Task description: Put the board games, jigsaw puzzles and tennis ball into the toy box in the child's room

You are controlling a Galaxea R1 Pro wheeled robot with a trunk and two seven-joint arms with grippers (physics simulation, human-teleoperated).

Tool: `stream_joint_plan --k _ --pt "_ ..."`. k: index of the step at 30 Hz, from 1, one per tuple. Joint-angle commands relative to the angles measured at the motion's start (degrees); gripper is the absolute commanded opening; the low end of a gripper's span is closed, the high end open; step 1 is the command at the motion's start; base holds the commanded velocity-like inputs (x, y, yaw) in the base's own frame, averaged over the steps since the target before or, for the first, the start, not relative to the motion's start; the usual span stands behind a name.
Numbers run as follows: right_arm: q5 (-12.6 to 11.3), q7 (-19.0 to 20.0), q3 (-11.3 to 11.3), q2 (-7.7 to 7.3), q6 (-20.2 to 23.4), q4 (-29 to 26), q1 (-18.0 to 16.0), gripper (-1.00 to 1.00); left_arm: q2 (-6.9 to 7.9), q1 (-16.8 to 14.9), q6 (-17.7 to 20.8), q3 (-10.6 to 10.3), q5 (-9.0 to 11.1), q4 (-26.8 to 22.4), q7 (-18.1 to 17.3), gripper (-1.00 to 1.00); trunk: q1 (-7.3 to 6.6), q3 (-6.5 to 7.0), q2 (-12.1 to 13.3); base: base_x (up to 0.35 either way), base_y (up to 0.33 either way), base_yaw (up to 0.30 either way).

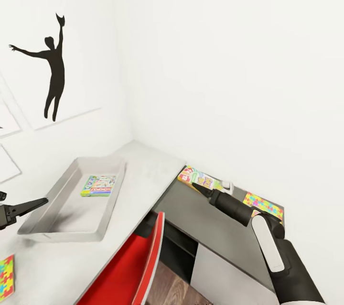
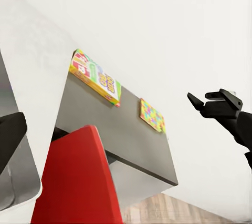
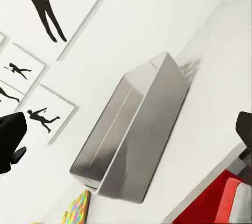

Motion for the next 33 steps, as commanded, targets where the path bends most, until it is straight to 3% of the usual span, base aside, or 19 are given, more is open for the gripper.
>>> stream_joint_plan --k 1,33 --pt "-0.22 0.04 -0.08 -0.02 0.39 0.05 -0.06 1.0 0.02 -0.03 0.57 -0.01 -0.08 -0.02 -0.27 1.0 0.02 -0.07 -0.13 -0.172 0.0 -0.241" --pt "-0.42 0.03 -1.65 -0.08 0.3 2.17 -0.08 1.0 -0.05 -0.12 0.56 -0.48 -0.22 -0.06 -0.27 1.0 0.02 1.73 -0.13 -0.072 0.0 -0.241"
